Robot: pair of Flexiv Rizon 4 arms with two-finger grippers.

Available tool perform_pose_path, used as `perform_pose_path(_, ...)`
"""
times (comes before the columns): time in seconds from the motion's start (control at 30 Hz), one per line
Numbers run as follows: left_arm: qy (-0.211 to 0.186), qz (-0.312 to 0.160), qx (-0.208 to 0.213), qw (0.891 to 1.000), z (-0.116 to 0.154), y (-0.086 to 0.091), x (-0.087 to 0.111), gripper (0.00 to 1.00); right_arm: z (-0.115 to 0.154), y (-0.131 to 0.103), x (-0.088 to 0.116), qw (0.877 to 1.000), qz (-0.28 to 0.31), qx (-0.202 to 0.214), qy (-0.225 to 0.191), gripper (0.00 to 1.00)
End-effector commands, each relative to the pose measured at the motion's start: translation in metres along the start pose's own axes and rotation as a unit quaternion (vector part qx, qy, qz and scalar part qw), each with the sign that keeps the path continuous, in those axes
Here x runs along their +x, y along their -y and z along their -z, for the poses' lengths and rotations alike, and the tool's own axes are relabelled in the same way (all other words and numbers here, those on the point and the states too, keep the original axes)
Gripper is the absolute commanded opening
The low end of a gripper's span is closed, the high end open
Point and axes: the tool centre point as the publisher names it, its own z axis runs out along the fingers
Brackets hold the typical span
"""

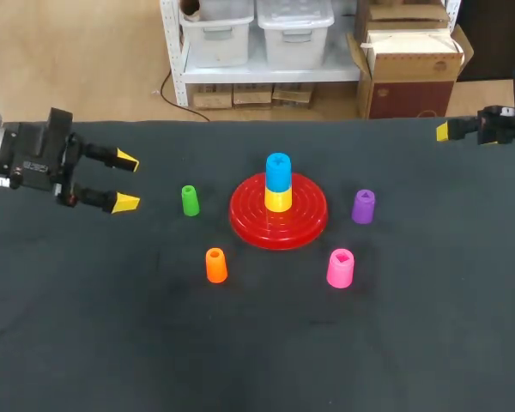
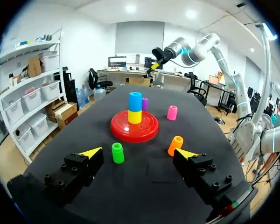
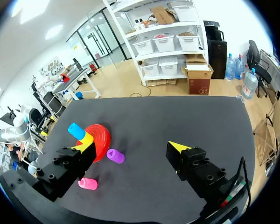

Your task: Pick up and stack the cylinders on the red base in this order: pink,purple,orange,green

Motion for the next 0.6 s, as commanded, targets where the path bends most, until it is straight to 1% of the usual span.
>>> perform_pose_path(0.03,-0.002,0.000,0.000,1.000,0.0004,0.0002,-0.0007,1.00,-0.0001,0.0000,0.0001,1.000,0.000,0.000,0.000,1.00)
perform_pose_path(0.57,-0.002,0.000,0.000,1.000,0.0004,0.0002,-0.0007,1.00,-0.0001,0.0000,0.0001,1.000,0.000,0.000,0.000,1.00)
perform_pose_path(0.6,-0.002,0.000,0.000,1.000,0.0004,0.0002,-0.0007,1.00,-0.0068,-0.0053,-0.0011,1.000,-0.003,-0.004,-0.009,1.00)
